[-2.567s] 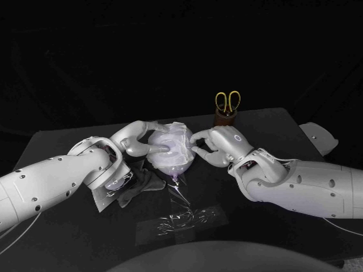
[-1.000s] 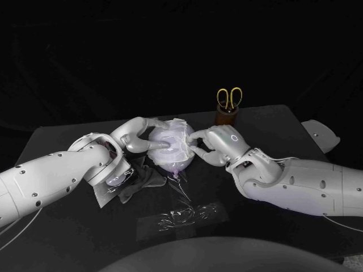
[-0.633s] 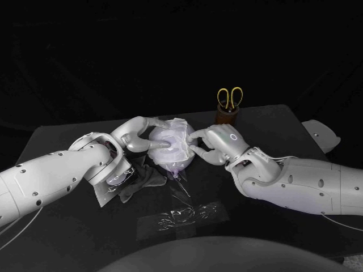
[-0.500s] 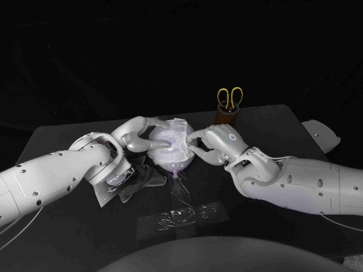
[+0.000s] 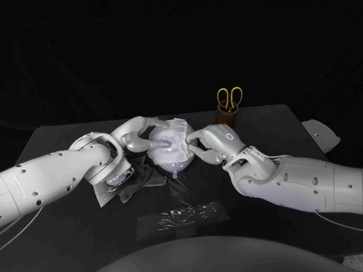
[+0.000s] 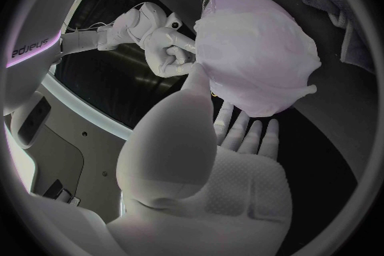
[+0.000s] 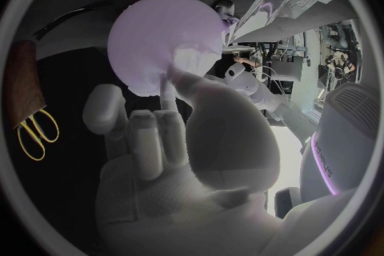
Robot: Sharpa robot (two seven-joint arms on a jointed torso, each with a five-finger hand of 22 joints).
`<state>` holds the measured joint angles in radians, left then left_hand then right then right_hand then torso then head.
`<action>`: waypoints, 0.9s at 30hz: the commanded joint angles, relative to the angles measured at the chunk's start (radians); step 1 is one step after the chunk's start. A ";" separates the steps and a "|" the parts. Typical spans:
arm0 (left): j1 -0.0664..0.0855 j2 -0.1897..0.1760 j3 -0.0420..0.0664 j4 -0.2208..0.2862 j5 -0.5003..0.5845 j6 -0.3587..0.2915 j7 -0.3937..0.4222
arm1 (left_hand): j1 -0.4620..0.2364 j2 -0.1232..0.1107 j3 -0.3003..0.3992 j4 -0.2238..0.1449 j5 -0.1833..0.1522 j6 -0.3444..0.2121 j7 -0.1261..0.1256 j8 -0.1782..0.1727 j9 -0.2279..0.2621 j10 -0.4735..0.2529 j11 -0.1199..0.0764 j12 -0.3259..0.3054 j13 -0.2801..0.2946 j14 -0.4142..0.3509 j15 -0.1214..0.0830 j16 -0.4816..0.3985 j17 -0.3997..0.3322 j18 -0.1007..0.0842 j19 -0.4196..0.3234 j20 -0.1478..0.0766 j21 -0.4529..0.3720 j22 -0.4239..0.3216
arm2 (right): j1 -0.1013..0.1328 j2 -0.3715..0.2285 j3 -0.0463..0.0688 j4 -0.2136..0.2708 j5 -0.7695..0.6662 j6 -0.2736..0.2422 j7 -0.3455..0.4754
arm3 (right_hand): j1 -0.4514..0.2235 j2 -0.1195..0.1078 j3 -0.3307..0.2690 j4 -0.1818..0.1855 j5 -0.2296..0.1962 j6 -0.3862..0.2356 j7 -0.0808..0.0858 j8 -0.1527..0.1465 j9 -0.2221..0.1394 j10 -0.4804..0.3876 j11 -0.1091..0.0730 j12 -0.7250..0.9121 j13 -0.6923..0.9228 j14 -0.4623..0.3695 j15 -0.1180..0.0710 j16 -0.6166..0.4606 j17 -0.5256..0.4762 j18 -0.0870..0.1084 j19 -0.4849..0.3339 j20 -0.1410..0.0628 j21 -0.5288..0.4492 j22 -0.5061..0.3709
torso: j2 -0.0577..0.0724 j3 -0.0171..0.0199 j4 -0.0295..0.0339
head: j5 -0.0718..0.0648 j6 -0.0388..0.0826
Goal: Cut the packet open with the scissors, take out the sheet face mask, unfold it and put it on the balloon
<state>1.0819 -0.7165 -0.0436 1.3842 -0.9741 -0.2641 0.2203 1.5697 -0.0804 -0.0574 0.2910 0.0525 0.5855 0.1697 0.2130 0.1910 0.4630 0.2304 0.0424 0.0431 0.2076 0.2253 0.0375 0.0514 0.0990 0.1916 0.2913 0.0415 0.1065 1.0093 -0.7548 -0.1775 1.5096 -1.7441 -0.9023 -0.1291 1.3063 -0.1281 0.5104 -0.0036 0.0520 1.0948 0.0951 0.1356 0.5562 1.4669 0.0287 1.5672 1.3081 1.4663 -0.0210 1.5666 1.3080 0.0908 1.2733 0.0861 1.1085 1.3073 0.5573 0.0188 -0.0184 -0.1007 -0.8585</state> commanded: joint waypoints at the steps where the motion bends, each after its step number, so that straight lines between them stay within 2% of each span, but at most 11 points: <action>1: -0.003 0.003 -0.003 0.003 0.000 0.029 -0.008 | -0.002 0.009 0.004 0.001 -0.005 0.007 0.095 0.003 0.001 0.001 0.003 0.001 0.001 0.005 0.002 0.002 0.002 0.015 0.007 0.000 0.005 0.000 | -0.001 0.006 0.000 -0.003 -0.018 0.028 0.000 | 0.006 0.018 0.001 0.008 -0.004 0.014 -0.002 0.010 0.000 0.104 -0.010 0.004 0.263 0.105 -0.012 0.004 0.263 0.014 0.004 -0.002 0.004 0.021 | 0.000 0.0003 0.0004 | 0.001 -0.001; 6: -0.003 0.003 -0.003 0.003 0.000 0.029 -0.008 | -0.002 0.009 0.004 0.001 -0.005 0.007 0.095 0.003 0.001 0.001 0.003 0.001 0.001 0.005 0.002 0.002 0.002 0.015 0.007 0.000 0.005 0.000 | -0.001 0.008 0.000 -0.002 -0.024 0.027 0.003 | 0.015 0.035 0.001 0.009 -0.004 0.028 -0.013 0.020 0.005 0.104 -0.019 0.004 0.263 0.105 -0.019 0.004 0.263 0.013 0.006 -0.007 0.006 0.024 | 0.000 -0.0001 -0.0006 | 0.001 -0.002; 10: -0.003 0.003 -0.003 0.003 0.000 0.029 -0.009 | 0.000 0.009 0.004 0.001 -0.005 0.006 0.095 0.003 0.001 0.000 0.002 0.001 0.001 0.005 0.002 0.002 0.002 0.016 0.007 0.000 0.005 0.000 | -0.001 0.009 0.000 -0.001 -0.031 0.022 0.009 | 0.017 0.040 0.002 0.009 -0.004 0.031 -0.015 0.023 0.008 0.104 -0.021 0.004 0.263 0.105 -0.021 0.004 0.263 0.013 0.007 -0.008 0.006 0.025 | 0.000 0.0001 -0.0005 | 0.001 -0.003; 15: -0.003 0.002 -0.003 0.003 0.001 0.029 -0.010 | 0.000 0.009 0.004 0.001 -0.005 0.006 0.095 0.003 0.001 0.000 0.002 0.001 0.001 0.005 0.002 0.002 0.002 0.016 0.007 0.000 0.005 0.000 | -0.001 0.008 0.000 0.002 -0.044 0.003 0.015 | 0.024 0.060 0.011 0.011 -0.004 0.042 -0.018 0.035 0.014 0.104 -0.024 0.004 0.263 0.105 -0.025 0.004 0.263 0.011 0.014 -0.011 0.016 0.031 | 0.000 0.0003 -0.0005 | 0.000 -0.003; 18: -0.003 0.002 -0.003 0.003 0.002 0.029 -0.010 | 0.000 0.009 0.004 0.001 -0.005 0.006 0.095 0.003 0.001 0.000 0.002 0.001 0.001 0.005 0.002 0.002 0.002 0.016 0.007 0.000 0.005 0.000 | -0.001 0.005 0.000 0.004 -0.050 -0.009 0.013 | 0.022 0.061 0.013 0.014 -0.004 0.053 -0.022 0.048 0.023 0.104 -0.028 0.004 0.263 0.105 -0.028 0.004 0.263 0.010 0.015 -0.013 0.016 0.032 | 0.000 0.0003 -0.0006 | -0.001 -0.002; 27: -0.003 0.002 -0.003 0.003 0.002 0.029 -0.010 | 0.000 0.009 0.004 0.001 -0.005 0.006 0.095 0.003 0.001 0.000 0.002 0.001 0.001 0.005 0.002 0.002 0.002 0.016 0.007 0.000 0.005 0.000 | -0.001 -0.013 0.000 0.020 -0.054 -0.034 0.005 | 0.019 0.065 0.016 0.017 -0.004 0.059 -0.027 0.059 0.032 0.104 -0.031 0.004 0.263 0.105 -0.031 0.004 0.263 0.010 0.015 -0.015 0.017 0.034 | 0.000 0.0004 -0.0011 | -0.003 -0.001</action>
<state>1.0819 -0.7171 -0.0439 1.3841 -0.9727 -0.2639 0.2187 1.5697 -0.0804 -0.0575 0.2910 0.0525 0.5855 0.1697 0.2124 0.1909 0.4630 0.2304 0.0424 0.0429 0.2076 0.2253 0.0375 0.0520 0.0987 0.1916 0.2913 0.0415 0.1064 1.0095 -0.7656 -0.1771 1.5239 -1.7742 -0.9212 -0.1274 1.3280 -0.0745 0.5228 0.0087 0.0476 1.1394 0.0725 0.1897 0.5737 1.4618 0.0083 1.5674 1.3079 1.4684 -0.0452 1.5667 1.3081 0.0907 1.2844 0.0750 1.1241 1.3079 0.5573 0.0193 -0.0195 -0.1031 -0.8600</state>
